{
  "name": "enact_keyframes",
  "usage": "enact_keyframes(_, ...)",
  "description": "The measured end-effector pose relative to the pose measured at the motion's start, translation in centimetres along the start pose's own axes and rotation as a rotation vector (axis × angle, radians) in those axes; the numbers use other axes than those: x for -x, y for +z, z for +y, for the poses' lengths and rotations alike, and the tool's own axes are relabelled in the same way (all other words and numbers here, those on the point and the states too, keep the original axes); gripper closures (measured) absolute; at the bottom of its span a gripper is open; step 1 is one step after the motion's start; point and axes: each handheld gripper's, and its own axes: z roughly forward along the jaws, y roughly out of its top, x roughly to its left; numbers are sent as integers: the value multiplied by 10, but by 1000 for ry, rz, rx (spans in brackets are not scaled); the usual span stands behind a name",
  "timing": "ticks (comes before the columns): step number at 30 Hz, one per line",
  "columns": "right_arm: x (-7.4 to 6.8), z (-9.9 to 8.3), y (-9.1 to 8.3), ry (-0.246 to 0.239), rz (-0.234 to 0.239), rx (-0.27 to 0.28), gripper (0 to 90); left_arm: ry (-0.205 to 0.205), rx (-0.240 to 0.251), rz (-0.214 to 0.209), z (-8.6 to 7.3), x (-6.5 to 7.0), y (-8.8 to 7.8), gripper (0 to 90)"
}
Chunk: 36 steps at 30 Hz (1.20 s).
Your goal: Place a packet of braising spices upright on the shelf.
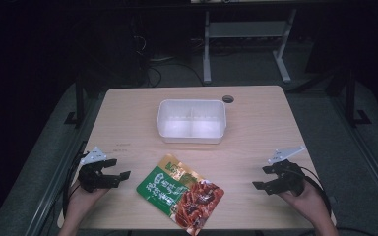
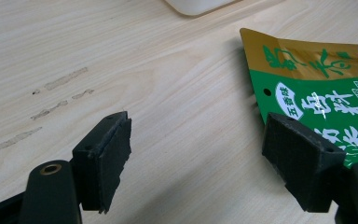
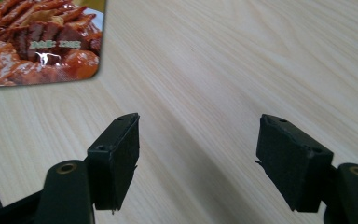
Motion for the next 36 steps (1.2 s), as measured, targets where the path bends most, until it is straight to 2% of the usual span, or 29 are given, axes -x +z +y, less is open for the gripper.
enact_keyframes(4,-6,4,2,-20,5,-2,298,2,-4,-1,0,0,0,233)
enact_keyframes(9,-20,16,7,-62,22,-7,336,8,-7,-3,0,1,1,234)
enact_keyframes(12,-24,21,8,-69,30,-7,361,5,-9,-3,0,0,0,235)
enact_keyframes(14,-32,28,10,-80,40,-7,438,3,-9,-3,0,1,1,238)
enact_keyframes(17,-37,33,11,-96,46,0,482,2,-8,-3,0,1,0,239)
enact_keyframes(18,-42,39,12,-109,54,0,557,1,-8,-3,0,2,0,242)
enact_keyframes(20,-44,41,12,-112,55,1,590,2,-8,-2,-1,2,0,242)
enact_keyframes(22,-48,46,14,-116,69,-2,650,-1,-7,-2,-1,3,0,242)
enact_keyframes(23,-52,52,16,-129,84,-3,718,-3,-9,-7,-1,3,0,242)
enact_keyframes(25,-53,53,17,-136,90,-2,745,-1,-11,-10,-1,3,1,243)
enact_keyframes(26,-59,59,20,-156,113,-3,815,-2,-14,-12,-1,3,1,246)
enact_keyframes(27,-59,59,20,-156,113,-3,815,-1,-15,-14,-1,4,1,246)
enact_keyframes(28,-64,64,24,-175,126,-15,873,3,-18,-19,-1,4,1,247)
enact_keyframes(31,-74,72,34,-223,141,-46,895,2,-18,-26,-1,4,2,250)
enact_keyframes(36,-85,82,47,-264,163,-70,897,0,-37,-46,-1,7,5,253)
